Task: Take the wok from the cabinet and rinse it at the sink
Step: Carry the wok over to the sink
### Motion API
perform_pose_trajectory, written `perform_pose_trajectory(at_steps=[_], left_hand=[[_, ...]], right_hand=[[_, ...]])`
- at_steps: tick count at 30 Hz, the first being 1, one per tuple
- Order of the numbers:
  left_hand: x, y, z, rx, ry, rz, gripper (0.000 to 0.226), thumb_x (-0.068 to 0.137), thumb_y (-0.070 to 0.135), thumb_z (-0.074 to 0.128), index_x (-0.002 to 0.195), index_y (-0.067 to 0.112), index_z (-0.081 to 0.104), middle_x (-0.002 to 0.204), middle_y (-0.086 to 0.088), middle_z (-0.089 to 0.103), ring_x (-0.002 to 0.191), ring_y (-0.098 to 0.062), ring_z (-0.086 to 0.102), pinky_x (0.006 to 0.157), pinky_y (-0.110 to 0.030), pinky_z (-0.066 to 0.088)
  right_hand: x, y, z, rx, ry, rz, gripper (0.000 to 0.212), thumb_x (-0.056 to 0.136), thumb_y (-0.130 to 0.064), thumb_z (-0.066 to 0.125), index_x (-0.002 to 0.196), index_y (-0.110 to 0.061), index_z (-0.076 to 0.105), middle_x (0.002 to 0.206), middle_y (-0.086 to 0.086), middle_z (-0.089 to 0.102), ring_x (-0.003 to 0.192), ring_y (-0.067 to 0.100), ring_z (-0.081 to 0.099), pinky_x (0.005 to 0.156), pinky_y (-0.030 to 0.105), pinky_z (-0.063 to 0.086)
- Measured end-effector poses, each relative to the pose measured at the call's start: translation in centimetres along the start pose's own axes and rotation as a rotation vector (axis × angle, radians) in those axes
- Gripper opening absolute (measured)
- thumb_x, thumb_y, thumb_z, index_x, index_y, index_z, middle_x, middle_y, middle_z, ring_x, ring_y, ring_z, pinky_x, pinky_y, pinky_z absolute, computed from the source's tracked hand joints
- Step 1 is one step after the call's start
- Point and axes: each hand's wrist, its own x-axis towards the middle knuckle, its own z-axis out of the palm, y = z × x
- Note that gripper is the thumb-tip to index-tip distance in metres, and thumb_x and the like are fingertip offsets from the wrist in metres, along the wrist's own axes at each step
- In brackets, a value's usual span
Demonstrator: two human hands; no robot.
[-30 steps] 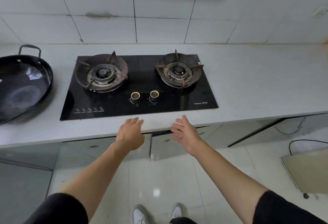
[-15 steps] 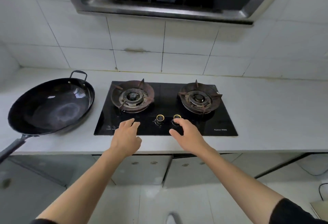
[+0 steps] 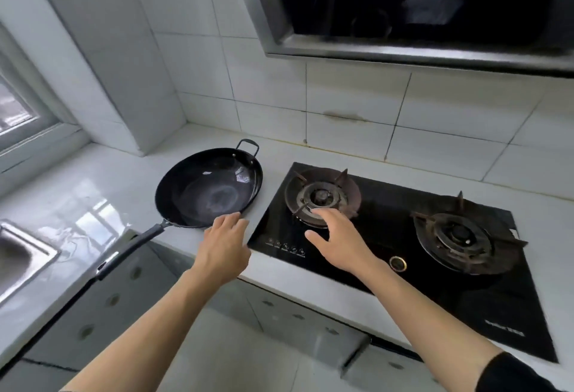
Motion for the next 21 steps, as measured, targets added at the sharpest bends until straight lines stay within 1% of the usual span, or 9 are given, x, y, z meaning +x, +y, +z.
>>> perform_pose_trajectory(at_steps=[4,9,11,14,17,18,21], left_hand=[[-0.3,-3.8,-0.8,0.000,0.029,-0.099,0.057,0.086,0.023,0.056,0.141,0.017,0.044,0.151,-0.001,0.039,0.138,-0.027,0.032,0.104,-0.039,0.039],[0.3,-9.2,-0.5,-0.063,0.072,-0.188,0.052,0.080,0.019,0.061,0.132,0.013,0.054,0.141,-0.005,0.051,0.131,-0.030,0.043,0.096,-0.042,0.046],[0.9,-11.4,-0.1,-0.074,0.073,-0.196,0.052,0.082,0.020,0.059,0.134,0.014,0.052,0.141,-0.004,0.050,0.130,-0.029,0.042,0.097,-0.040,0.044],[2.4,-15.5,0.0,-0.101,0.085,-0.219,0.052,0.086,0.024,0.056,0.137,0.017,0.047,0.144,0.000,0.046,0.133,-0.026,0.038,0.102,-0.038,0.040],[3.9,-19.5,-0.1,-0.127,0.102,-0.227,0.050,0.087,0.025,0.054,0.136,0.019,0.046,0.144,0.002,0.046,0.132,-0.024,0.037,0.101,-0.036,0.041],[4.4,-20.7,0.0,-0.142,0.105,-0.225,0.049,0.087,0.025,0.054,0.135,0.020,0.048,0.143,0.002,0.047,0.132,-0.024,0.038,0.100,-0.036,0.041],[5.3,-23.3,0.6,-0.164,0.091,-0.214,0.049,0.085,0.024,0.054,0.133,0.020,0.049,0.142,0.003,0.049,0.131,-0.024,0.039,0.099,-0.035,0.042]], right_hand=[[3.5,-2.2,2.2,0.011,-0.061,-0.071,0.054,0.094,-0.038,0.058,0.142,-0.017,0.044,0.143,-0.001,0.045,0.134,0.014,0.039,0.111,0.028,0.030],[8.1,-4.7,5.5,-0.031,-0.133,-0.113,0.056,0.093,-0.039,0.058,0.143,-0.019,0.042,0.144,-0.003,0.043,0.134,0.014,0.037,0.111,0.028,0.030],[9.9,-5.8,6.9,-0.054,-0.173,-0.136,0.059,0.092,-0.040,0.059,0.144,-0.022,0.039,0.145,-0.005,0.041,0.135,0.014,0.035,0.111,0.027,0.029],[12.4,-7.8,9.0,-0.082,-0.189,-0.157,0.061,0.091,-0.041,0.059,0.145,-0.024,0.038,0.146,-0.007,0.039,0.137,0.012,0.032,0.113,0.027,0.027],[15.0,-10.0,10.9,-0.117,-0.175,-0.156,0.060,0.092,-0.038,0.060,0.146,-0.022,0.038,0.148,-0.007,0.038,0.138,0.010,0.030,0.110,0.020,0.021],[15.9,-10.7,11.4,-0.129,-0.170,-0.150,0.060,0.092,-0.037,0.060,0.146,-0.021,0.038,0.148,-0.007,0.038,0.138,0.010,0.031,0.110,0.019,0.021],[18.1,-12.0,12.7,-0.138,-0.157,-0.131,0.060,0.091,-0.037,0.061,0.145,-0.021,0.039,0.147,-0.005,0.040,0.136,0.013,0.035,0.112,0.025,0.027]])
